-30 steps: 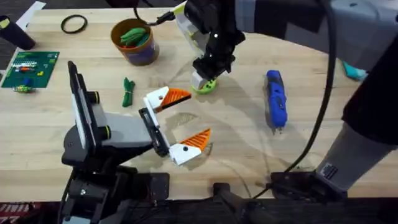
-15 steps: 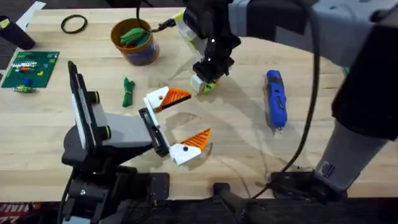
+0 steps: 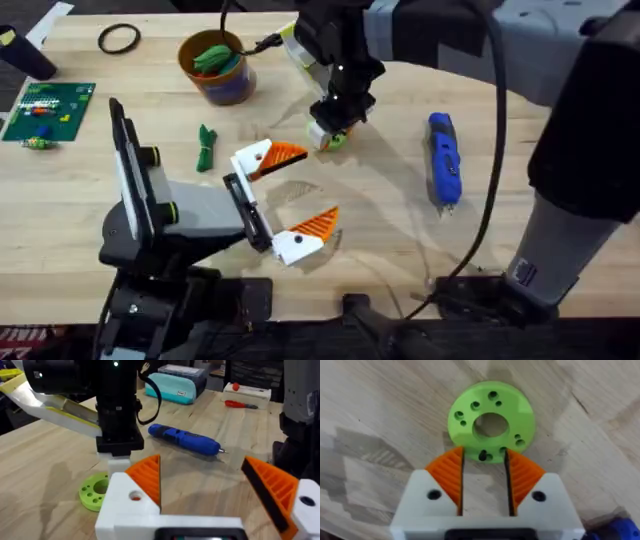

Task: Pick up the gripper from the table and insert it into the empty holder that is missing its gripper. Then pick up a screw, insert it into the mounting hole, and use the screwdriver to tighten it. Finally, clean up the table by picking up the vegetable and placing it into the bucket.

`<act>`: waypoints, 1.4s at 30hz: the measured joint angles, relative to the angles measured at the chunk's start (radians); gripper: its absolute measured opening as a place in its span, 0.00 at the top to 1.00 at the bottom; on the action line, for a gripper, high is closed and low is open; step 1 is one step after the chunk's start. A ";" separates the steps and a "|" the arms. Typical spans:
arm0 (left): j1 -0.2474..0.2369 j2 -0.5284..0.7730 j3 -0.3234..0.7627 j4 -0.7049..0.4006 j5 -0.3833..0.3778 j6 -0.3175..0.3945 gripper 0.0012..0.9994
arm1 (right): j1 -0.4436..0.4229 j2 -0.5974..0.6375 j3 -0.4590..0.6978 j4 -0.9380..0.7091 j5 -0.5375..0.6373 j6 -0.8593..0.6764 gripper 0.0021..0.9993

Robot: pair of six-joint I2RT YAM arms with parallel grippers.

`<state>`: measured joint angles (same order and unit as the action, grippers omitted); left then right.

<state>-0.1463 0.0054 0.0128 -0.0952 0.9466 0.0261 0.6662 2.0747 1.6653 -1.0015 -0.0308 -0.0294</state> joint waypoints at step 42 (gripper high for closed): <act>0.000 0.000 0.000 0.000 0.000 0.000 0.01 | 0.001 0.000 0.000 -0.001 0.008 0.003 0.92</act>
<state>-0.1463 0.0055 0.0128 -0.0952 0.9466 0.0261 0.6671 2.0747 1.6653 -1.0027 -0.0231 -0.0265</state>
